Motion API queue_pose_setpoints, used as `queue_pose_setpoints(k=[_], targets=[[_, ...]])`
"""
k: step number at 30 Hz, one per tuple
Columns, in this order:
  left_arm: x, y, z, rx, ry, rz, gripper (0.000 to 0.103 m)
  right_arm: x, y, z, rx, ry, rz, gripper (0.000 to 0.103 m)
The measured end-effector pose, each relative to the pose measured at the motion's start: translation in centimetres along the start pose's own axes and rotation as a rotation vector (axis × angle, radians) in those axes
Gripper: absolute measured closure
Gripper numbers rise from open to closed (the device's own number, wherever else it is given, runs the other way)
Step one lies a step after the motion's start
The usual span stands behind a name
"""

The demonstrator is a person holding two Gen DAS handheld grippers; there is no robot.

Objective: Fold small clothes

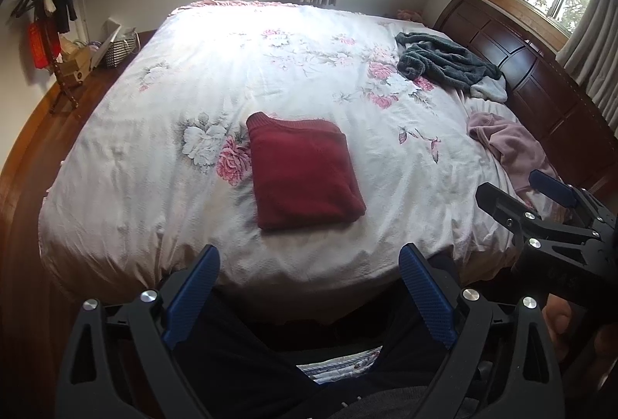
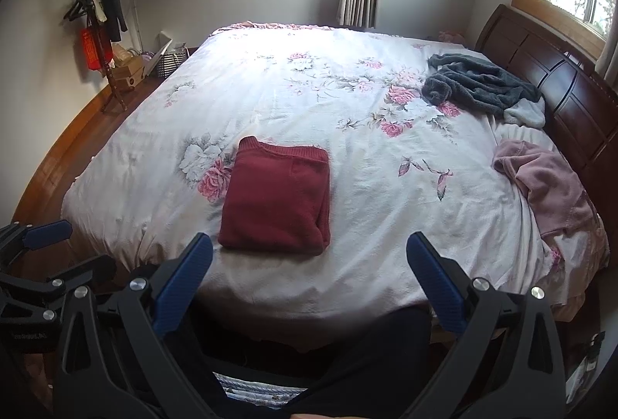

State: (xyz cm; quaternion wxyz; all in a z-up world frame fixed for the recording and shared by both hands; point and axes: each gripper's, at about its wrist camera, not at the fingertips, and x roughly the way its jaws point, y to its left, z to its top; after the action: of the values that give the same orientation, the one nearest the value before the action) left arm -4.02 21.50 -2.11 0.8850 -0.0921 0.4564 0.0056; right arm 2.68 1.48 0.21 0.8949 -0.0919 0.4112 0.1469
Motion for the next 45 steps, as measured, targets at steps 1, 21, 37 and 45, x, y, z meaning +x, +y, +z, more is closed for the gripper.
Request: queue_pose_setpoints(k=[1,21,37,45], targets=[[0.03,0.03,0.01,0.002,0.000,0.001,0.009,0.01,0.00,0.01,0.001,-0.001,0.000,0.003],[0.42,0.53,0.22,0.004,0.006,0.004,0.009,0.25,0.37,0.16,-0.005,0.004,-0.002,0.003],[0.70,0.87,0.38,0.010,0.006,0.004,0.009,0.25,0.39,0.18,-0.005,0.005,-0.001,0.003],[0.85,1.02,0.46,0.012,0.006,0.003,0.009,0.45,0.62,0.24,-0.010,-0.002,-0.008,0.003]])
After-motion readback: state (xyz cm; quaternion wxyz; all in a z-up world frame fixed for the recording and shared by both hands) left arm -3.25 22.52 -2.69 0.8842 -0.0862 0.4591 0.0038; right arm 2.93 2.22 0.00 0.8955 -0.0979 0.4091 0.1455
